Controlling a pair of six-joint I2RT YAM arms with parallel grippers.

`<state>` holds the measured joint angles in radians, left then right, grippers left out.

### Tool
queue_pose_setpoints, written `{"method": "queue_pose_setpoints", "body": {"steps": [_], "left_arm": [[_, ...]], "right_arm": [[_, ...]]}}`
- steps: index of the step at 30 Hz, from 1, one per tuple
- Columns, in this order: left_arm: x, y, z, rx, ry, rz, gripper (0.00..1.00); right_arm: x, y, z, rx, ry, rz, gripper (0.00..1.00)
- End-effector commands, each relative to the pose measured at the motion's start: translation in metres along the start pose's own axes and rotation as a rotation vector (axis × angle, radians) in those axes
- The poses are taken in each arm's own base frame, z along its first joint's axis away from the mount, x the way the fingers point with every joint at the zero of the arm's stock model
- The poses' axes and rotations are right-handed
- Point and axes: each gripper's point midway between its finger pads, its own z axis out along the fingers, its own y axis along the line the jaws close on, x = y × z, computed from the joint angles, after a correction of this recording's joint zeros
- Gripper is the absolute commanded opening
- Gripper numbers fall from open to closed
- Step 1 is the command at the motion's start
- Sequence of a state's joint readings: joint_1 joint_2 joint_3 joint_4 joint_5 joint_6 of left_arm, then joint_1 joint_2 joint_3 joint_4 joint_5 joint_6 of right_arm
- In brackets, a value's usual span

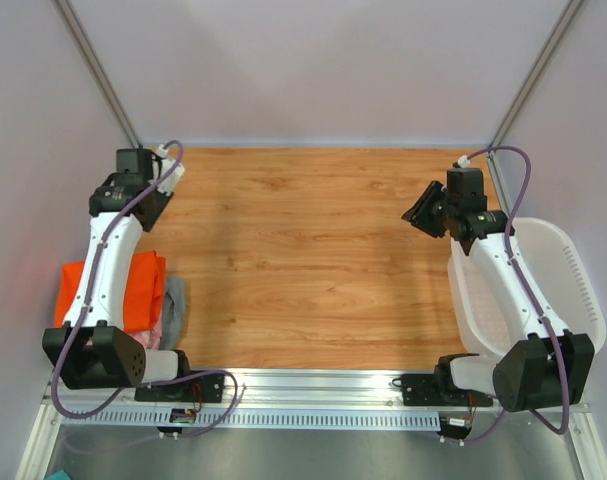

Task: Fold and stack the mixed laundry pile
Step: Reset both arms

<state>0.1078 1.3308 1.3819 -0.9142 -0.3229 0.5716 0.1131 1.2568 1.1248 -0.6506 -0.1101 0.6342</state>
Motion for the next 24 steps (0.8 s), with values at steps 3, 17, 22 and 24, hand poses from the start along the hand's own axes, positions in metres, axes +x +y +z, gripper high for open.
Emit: {"method": "queue_pose_setpoints", "body": {"steps": [3, 17, 22, 24], "left_arm": [[-0.011, -0.092, -0.031, 0.261, 0.014, 0.089, 0.54], [-0.010, -0.170, -0.079, 0.506, -0.155, 0.207, 1.00], [-0.014, -0.177, -0.080, 0.533, -0.205, 0.197, 1.00], [-0.011, -0.181, -0.076, 0.530, -0.216, 0.198, 1.00]], "right_arm": [[-0.019, 0.009, -0.015, -0.002, -0.026, -0.086, 0.38], [-0.022, -0.002, -0.032, 0.058, -0.028, -0.176, 0.59], [-0.032, 0.004, -0.039, 0.048, -0.061, -0.209, 1.00], [-0.035, 0.005, -0.045, 0.048, -0.071, -0.239, 1.00]]}}
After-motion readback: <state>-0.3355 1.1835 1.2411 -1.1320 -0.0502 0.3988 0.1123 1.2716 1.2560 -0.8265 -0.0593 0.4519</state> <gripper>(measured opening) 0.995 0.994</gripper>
